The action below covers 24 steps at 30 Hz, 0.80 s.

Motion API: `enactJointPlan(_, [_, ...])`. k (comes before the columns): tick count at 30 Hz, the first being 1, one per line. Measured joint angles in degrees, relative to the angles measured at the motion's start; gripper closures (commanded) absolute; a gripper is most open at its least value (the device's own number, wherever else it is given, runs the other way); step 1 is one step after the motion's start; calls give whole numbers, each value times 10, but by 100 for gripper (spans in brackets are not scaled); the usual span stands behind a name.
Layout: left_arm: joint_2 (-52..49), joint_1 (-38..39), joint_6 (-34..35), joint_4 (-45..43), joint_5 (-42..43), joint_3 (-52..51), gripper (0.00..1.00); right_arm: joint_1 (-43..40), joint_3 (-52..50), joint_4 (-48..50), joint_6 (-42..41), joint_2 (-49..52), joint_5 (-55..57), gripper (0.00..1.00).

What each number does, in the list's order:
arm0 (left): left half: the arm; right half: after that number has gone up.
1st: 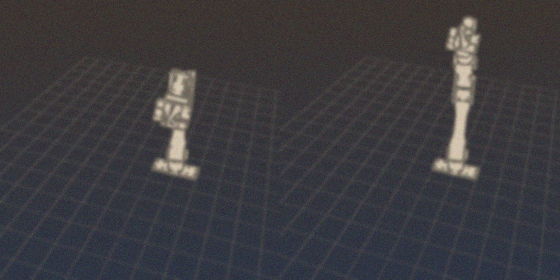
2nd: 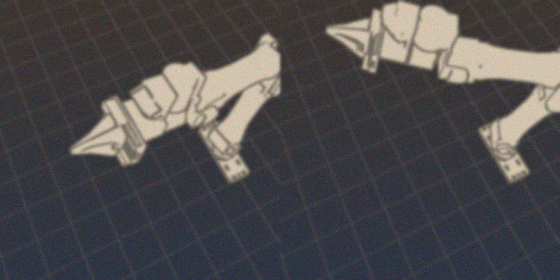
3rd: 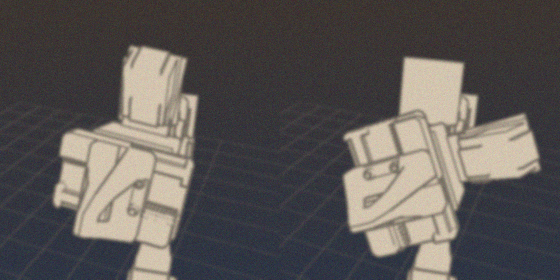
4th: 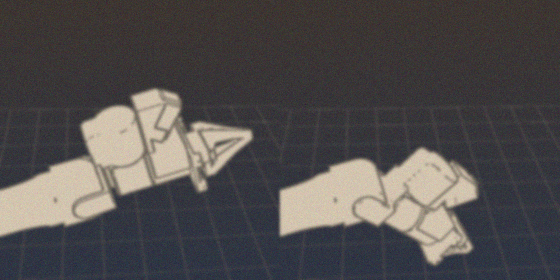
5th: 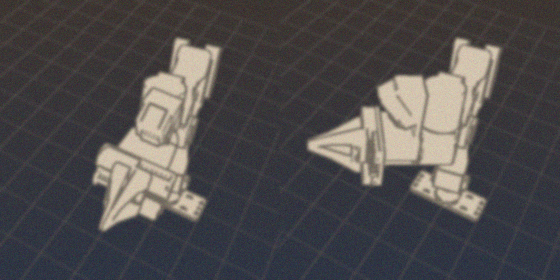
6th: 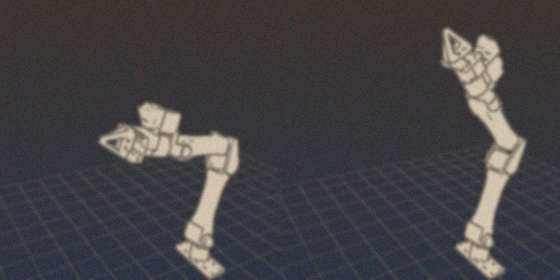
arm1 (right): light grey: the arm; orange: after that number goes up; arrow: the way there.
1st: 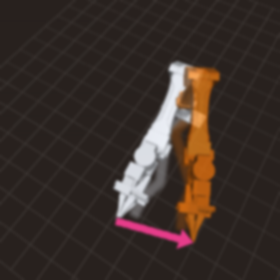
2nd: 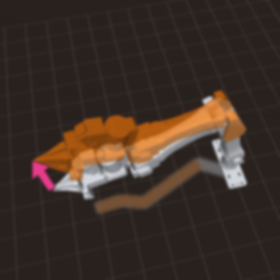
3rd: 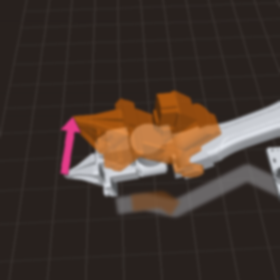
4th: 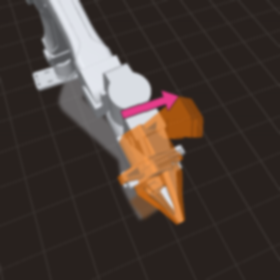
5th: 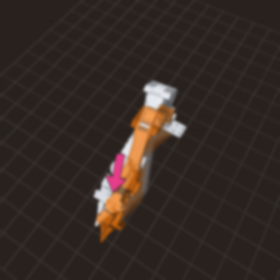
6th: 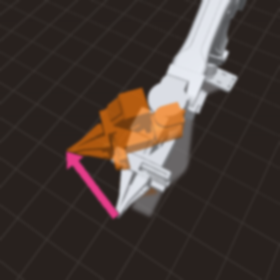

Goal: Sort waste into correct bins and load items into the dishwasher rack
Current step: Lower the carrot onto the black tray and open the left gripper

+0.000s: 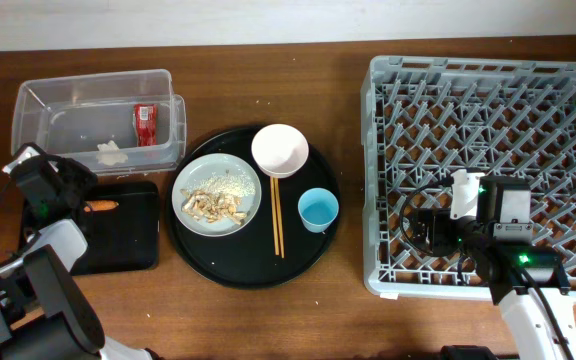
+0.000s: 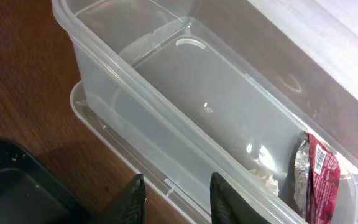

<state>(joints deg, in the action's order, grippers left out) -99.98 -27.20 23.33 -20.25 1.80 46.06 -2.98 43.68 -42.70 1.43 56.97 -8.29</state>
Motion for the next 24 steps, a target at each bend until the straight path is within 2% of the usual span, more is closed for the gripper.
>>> enactJointPlan(6, [0, 0, -13, -15, 12, 0, 66, 0, 0, 0, 0, 0, 0, 2])
enactJointPlan(7, [0, 0, -19, -10, 16, 1, 52, 0, 0, 0, 0, 0, 0, 2])
enactJointPlan(8, [0, 0, -32, 15, 21, 3, 48, 0, 0, 0, 0, 0, 0, 2])
enactJointPlan(11, [2, 0, -49, 115, 27, 18, 47, 0, 0, -4, 0, 0, 0, 2])
enactJointPlan(12, [3, 0, -52, 134, 28, 21, 44, 0, 0, -4, 0, 0, 0, 2])
enactJointPlan(13, [10, 0, -54, 169, 28, 23, 37, 0, 0, -5, 0, 0, 0, 2])
enactJointPlan(15, [21, 0, -57, 194, 27, 21, 36, 0, 0, -5, 0, 0, 0, 2])
enactJointPlan(18, [89, 0, -65, 202, 29, 16, 35, 0, 0, -8, 0, 0, -2, 2])
enactJointPlan(19, [114, 0, -67, 210, 29, 16, 28, 0, 0, -8, 0, 0, -2, 2])
enactJointPlan(21, [163, 3, -73, 280, 29, 20, 1, 0, 0, -9, 0, 0, -2, 2])
enactJointPlan(23, [186, 9, -74, 384, 29, 22, 1, 0, 0, -10, 0, 0, -3, 2])
enactJointPlan(24, [194, 11, -70, 468, 29, 21, 1, 0, 0, -9, 0, 0, -2, 1])
